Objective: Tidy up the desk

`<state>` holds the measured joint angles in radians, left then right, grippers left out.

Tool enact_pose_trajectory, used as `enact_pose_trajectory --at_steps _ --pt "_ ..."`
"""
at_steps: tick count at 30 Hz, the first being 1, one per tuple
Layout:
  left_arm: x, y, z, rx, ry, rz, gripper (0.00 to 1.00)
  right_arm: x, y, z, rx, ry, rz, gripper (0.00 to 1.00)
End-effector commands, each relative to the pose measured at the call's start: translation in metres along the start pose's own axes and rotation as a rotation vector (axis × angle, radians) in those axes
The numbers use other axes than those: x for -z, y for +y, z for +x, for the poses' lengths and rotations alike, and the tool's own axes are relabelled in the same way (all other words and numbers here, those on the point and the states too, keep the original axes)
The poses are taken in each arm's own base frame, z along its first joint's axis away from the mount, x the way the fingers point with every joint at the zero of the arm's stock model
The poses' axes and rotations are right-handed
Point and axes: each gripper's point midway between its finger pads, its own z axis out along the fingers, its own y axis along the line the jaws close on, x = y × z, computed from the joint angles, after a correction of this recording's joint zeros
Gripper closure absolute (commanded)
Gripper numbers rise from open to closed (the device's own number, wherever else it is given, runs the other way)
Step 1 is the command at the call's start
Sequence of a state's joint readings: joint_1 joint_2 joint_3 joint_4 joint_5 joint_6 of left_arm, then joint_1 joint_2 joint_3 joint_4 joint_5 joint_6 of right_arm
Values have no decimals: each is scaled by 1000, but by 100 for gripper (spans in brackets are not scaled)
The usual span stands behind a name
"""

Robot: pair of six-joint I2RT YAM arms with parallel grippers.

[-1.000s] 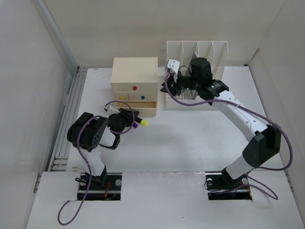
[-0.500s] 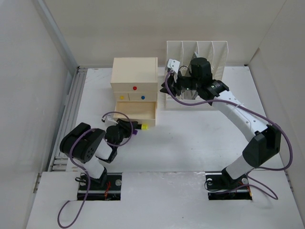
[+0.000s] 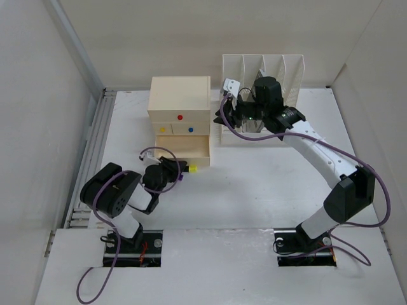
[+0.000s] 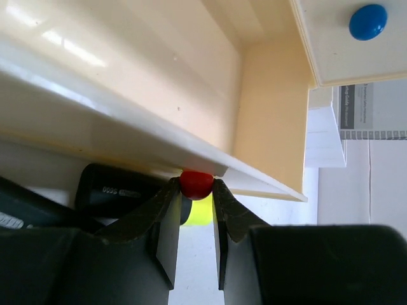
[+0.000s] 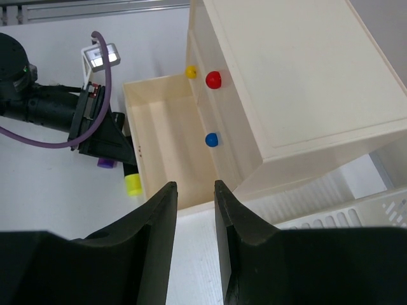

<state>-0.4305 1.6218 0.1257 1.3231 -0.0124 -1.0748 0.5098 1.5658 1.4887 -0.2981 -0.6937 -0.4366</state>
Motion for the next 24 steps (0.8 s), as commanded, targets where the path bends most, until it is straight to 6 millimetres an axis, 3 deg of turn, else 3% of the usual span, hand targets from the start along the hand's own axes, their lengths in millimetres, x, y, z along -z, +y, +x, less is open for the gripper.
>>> enact_pose_trajectory --at_steps 1,13,18,24 --pt "-18 -14 -12 -15 -33 33 100 8 -5 -16 28 -58 8 65" --pt "-45 -13 -47 -16 -85 4 100 8 -5 -16 28 -58 8 65" --pt "-34 -13 -63 -5 -123 8 100 8 -3 -16 28 -61 0 65" --pt "-34 -4 -78 -15 -153 -34 99 5 -2 -13 22 -58 -12 65"
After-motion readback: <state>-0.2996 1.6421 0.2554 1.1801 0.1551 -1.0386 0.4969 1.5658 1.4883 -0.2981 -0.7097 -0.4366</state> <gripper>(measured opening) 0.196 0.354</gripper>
